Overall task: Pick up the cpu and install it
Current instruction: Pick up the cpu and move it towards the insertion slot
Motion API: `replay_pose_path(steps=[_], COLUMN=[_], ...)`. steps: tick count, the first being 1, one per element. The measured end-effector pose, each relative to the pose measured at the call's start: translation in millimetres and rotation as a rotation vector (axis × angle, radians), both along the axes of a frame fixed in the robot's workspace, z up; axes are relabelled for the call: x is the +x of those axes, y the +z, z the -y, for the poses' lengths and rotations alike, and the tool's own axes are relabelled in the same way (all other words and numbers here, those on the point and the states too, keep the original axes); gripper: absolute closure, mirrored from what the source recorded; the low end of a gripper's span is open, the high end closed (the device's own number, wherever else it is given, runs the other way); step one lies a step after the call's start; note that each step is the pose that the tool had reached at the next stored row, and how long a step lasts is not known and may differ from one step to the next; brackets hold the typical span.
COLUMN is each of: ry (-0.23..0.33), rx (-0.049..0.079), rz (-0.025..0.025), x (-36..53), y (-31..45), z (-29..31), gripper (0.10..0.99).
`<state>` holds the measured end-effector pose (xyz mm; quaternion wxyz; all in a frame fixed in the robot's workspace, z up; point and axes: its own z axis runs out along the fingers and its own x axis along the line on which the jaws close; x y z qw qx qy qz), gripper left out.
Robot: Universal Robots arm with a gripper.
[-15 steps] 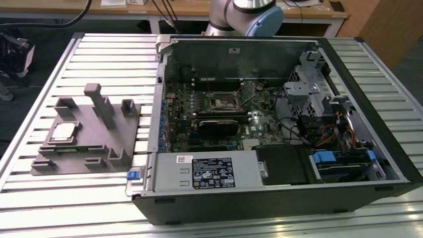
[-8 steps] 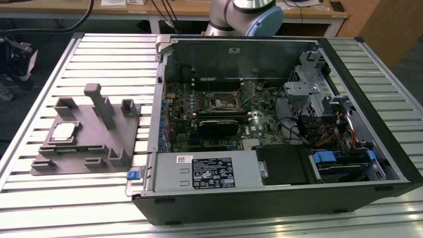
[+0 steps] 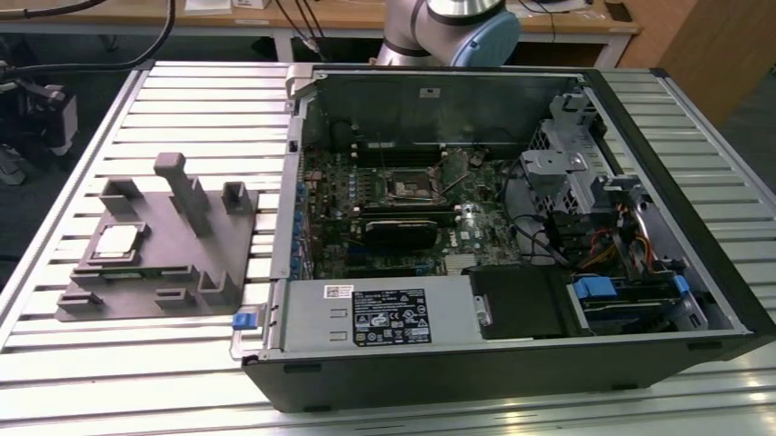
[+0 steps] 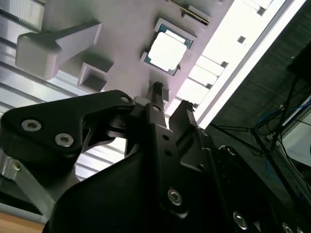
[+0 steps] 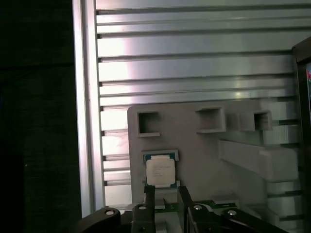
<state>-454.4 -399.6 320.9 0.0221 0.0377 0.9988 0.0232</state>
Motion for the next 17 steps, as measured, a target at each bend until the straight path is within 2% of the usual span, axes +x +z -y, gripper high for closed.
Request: replay_pose_path(steps=[1,2,4,5,7,8,10,11,12,13,14,17], ry=[0.000,0.000,0.000,0.000,0.000,0.000,0.000,0.000,0.000,0.001,0.001,0.004], rx=[0.000,0.000,0.000,0.000,0.000,0.000,0.001,0.001,0.001,0.000,0.000,-0.001], rz=[0.0000,0.0000,0.0001,0.0002,0.0001,0.0000,-0.0001,0.0000,0.0000,0.0000,0.0000,-0.0003], x=[0.0,0.0,0.0,0.0,0.0,0.0,0.0,0.1,0.0,0.0,0.0,0.0], y=[-1.3,-2.7,-5.0,-6.4,-9.7,-11.5,-15.2,-17.0,-18.9,-20.7,-22.5,-28.0], z=[0.0,0.0,0.1,0.1,0.2,0.2,0.3,0.6,0.7,0.8,1.0,3.4], gripper=[0.737,0.737,0.620,0.620,0.502,0.502,0.388,0.388,0.329,0.329,0.267,0.267])
